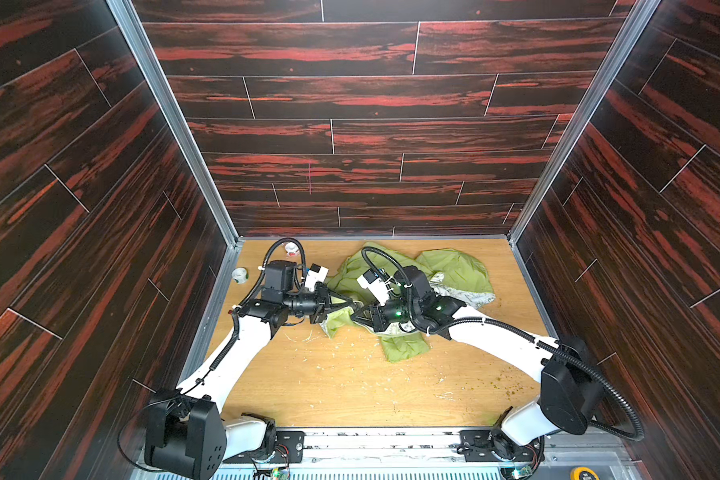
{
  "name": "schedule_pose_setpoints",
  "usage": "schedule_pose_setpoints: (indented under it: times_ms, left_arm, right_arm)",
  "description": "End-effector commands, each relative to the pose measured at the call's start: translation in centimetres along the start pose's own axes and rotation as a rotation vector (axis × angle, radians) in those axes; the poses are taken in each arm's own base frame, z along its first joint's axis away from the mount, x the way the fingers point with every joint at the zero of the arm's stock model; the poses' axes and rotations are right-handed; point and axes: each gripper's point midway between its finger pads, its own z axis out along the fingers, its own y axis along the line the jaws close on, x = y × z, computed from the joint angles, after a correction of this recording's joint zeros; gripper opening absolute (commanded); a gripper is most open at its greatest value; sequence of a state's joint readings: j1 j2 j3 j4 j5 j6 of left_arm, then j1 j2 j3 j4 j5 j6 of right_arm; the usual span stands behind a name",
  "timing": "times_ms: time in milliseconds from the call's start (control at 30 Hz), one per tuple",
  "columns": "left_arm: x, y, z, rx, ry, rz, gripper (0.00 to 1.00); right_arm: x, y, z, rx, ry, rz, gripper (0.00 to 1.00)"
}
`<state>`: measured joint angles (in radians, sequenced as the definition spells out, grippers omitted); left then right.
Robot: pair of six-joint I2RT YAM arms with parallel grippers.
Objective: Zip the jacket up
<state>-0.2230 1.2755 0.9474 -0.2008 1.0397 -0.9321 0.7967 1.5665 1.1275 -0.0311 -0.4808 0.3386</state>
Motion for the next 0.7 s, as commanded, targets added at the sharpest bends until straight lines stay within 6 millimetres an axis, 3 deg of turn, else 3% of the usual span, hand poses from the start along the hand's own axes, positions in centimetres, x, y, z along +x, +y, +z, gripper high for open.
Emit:
schedule_pose_setpoints:
  times_ms: [0,200,400,667]
  left_arm:
    - [0.2,-1.2,-0.1,0.034,0.009,0.048,0.00]
    - [0.0,-1.5,-0.1,0.041,0.005,0.061,0.00]
    - [-0.1,-1.7,-0.2,0.043,0.000,0.067,0.00]
    - [0.1,-1.8,-0.3,0.046,0.001,0.065,0.00]
  right_arm:
    - [0.5,-0.3,-0.7,-0.013,-0.015,0.072,0.20]
    - [-0.8,-0.3,-4.1,-0.110,-0.118,0.252,0.44]
    - [-2.6,0.2,-5.9,-0.271,-0.211,0.437,0.49]
    - [-5.0,0.5,-5.5,-0.417,-0.289,0.533,0.52]
